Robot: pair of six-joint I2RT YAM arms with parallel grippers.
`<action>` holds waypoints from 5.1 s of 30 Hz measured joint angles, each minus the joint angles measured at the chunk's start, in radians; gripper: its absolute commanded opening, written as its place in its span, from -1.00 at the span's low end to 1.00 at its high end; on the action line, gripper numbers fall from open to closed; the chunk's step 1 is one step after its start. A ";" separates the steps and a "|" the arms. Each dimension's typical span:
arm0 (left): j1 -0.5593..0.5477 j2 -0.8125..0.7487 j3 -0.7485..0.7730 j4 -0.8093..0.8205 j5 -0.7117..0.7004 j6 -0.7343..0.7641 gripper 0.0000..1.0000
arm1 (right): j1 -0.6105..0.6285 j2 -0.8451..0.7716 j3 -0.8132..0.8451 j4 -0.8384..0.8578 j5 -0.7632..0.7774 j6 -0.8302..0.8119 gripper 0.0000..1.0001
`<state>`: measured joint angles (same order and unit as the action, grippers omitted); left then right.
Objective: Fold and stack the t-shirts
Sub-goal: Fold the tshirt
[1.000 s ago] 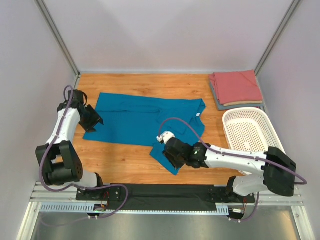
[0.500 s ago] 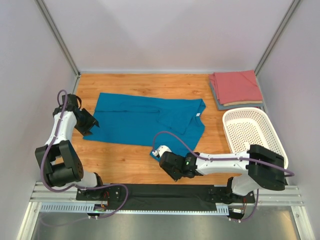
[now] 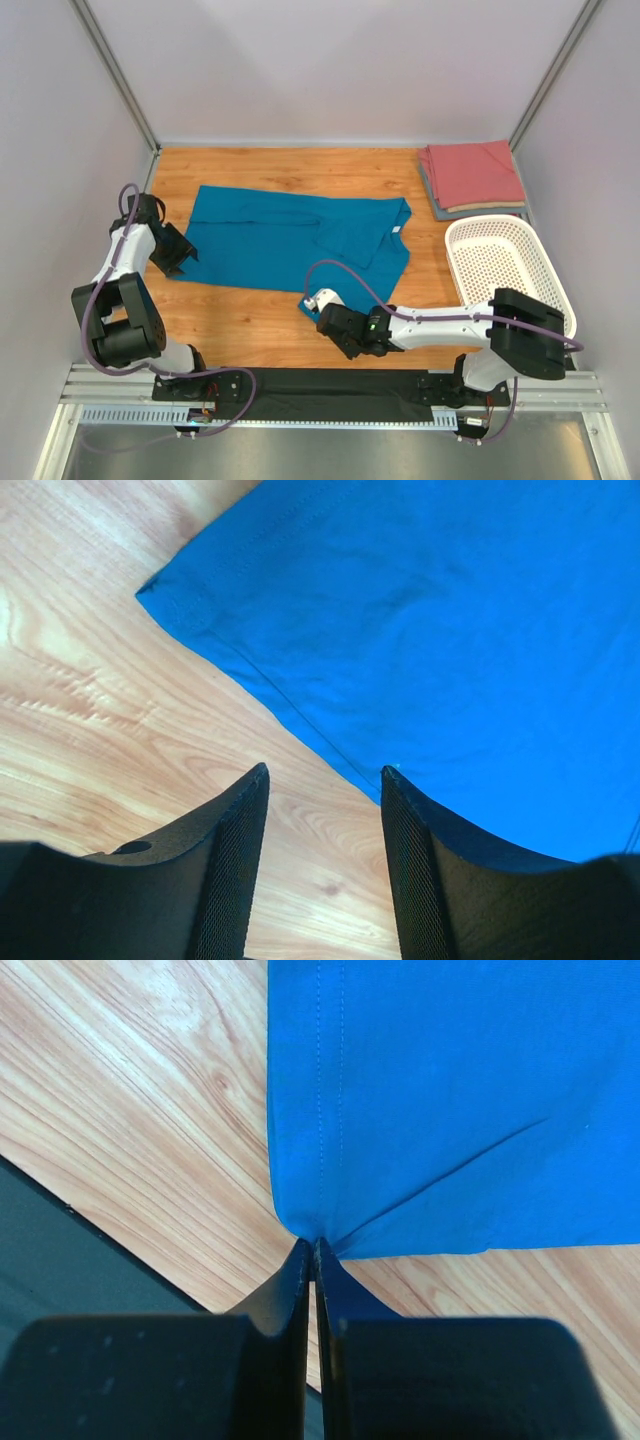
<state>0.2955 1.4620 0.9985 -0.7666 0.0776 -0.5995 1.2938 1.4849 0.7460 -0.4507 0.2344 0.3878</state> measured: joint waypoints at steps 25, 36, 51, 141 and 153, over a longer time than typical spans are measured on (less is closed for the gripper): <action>0.098 0.068 -0.103 0.109 -0.095 -0.124 0.03 | -0.001 -0.231 0.076 -0.097 -0.014 -0.024 -0.99; 0.098 0.179 -0.047 0.113 -0.130 -0.190 -0.07 | -0.003 -0.274 0.076 -0.084 -0.039 -0.068 -0.99; 0.098 0.203 -0.021 0.121 -0.182 -0.192 -1.00 | -0.039 -0.296 0.076 -0.098 -0.016 -0.074 -0.99; -0.128 0.541 0.655 -0.240 -0.417 -0.106 -1.00 | -0.779 0.291 0.943 -0.404 -0.152 -0.507 -0.99; -0.127 0.310 0.385 -0.231 -0.449 -0.111 -1.00 | -0.750 0.004 0.746 -0.413 -0.228 -0.444 -0.99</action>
<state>0.1680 1.7718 1.3834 -0.9977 -0.3714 -0.7105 0.5438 1.4887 1.4918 -0.8635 0.0063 -0.0559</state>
